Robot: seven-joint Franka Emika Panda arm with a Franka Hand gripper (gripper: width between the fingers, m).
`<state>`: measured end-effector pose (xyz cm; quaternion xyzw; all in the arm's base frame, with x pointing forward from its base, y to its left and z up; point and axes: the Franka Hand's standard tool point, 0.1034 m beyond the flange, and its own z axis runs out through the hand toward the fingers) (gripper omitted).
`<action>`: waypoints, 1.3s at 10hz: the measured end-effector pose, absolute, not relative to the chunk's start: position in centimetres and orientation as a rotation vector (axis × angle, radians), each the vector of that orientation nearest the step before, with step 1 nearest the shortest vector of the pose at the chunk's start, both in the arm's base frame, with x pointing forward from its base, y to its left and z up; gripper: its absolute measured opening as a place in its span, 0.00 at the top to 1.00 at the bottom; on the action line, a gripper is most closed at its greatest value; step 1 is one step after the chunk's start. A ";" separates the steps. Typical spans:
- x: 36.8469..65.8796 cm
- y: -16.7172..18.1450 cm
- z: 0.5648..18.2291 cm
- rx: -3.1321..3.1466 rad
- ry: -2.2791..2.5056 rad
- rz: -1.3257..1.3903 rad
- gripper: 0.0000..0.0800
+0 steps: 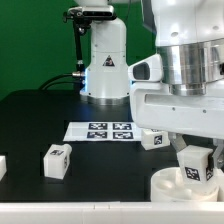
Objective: Assemble stool
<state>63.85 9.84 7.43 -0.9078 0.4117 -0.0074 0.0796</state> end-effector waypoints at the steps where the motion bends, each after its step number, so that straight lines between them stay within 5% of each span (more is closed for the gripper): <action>1: 63.8 9.9 7.4 -2.668 1.330 -0.013 0.58; 7: 63.5 11.3 7.2 -1.790 2.356 0.154 0.58; 11: 63.3 10.9 7.4 -2.052 2.126 0.143 0.21; 13: 62.8 11.0 9.3 -2.370 1.751 0.172 0.19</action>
Offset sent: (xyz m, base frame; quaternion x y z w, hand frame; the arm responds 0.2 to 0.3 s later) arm 0.0026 0.0132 0.0047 -0.0528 0.0476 0.6179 0.7831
